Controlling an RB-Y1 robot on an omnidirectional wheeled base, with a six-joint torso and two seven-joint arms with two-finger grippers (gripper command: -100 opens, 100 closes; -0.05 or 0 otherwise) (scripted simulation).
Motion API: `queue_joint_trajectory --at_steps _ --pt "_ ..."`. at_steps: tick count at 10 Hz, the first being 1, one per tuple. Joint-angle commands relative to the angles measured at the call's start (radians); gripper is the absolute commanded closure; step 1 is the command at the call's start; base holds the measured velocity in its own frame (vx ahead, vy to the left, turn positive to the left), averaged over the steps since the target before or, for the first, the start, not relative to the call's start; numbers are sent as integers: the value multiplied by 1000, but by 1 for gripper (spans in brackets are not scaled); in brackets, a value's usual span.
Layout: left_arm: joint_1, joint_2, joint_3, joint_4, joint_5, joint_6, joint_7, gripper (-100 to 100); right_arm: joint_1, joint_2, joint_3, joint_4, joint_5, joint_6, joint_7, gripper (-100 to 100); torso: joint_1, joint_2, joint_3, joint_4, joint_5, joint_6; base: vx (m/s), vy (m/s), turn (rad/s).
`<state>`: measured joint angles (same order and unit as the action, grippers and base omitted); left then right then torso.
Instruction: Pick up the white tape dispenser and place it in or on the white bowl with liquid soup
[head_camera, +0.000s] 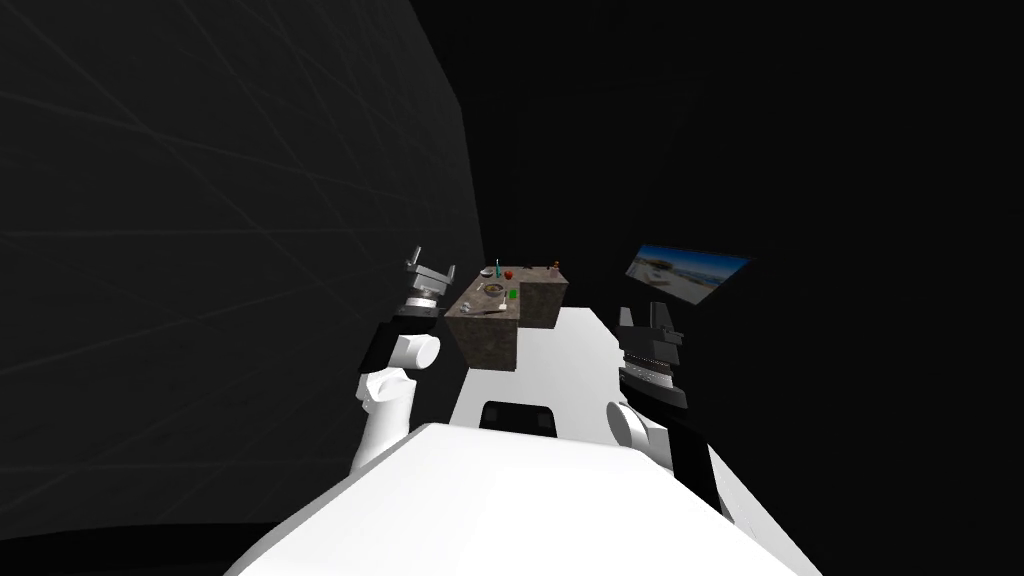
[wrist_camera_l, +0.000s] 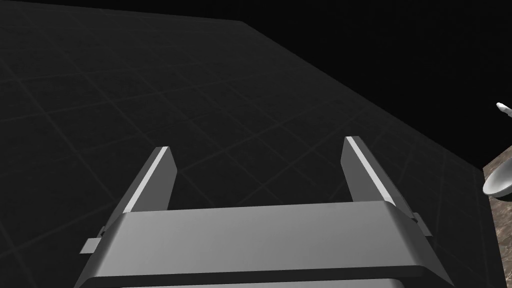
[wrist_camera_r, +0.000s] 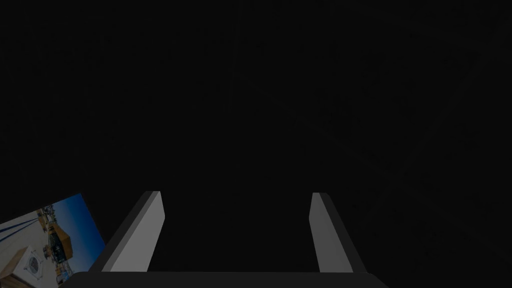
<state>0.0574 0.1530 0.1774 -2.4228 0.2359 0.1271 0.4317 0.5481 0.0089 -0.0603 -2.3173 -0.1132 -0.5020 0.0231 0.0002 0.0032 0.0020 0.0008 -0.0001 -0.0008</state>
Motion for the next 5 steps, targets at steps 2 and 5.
queue_joint_trajectory --at_steps 2,5 --pt "-41 7 17 14 15 70 53 -100 0 0 0 0 0 0 0 0 1 -1 0 0 0 0 -12 -23 -64" --pt "-75 14 32 28 29 140 101 -100 0 0 0 0 0 0 0 0 2 -1 -1 0 0 0 -10 -23 -56"
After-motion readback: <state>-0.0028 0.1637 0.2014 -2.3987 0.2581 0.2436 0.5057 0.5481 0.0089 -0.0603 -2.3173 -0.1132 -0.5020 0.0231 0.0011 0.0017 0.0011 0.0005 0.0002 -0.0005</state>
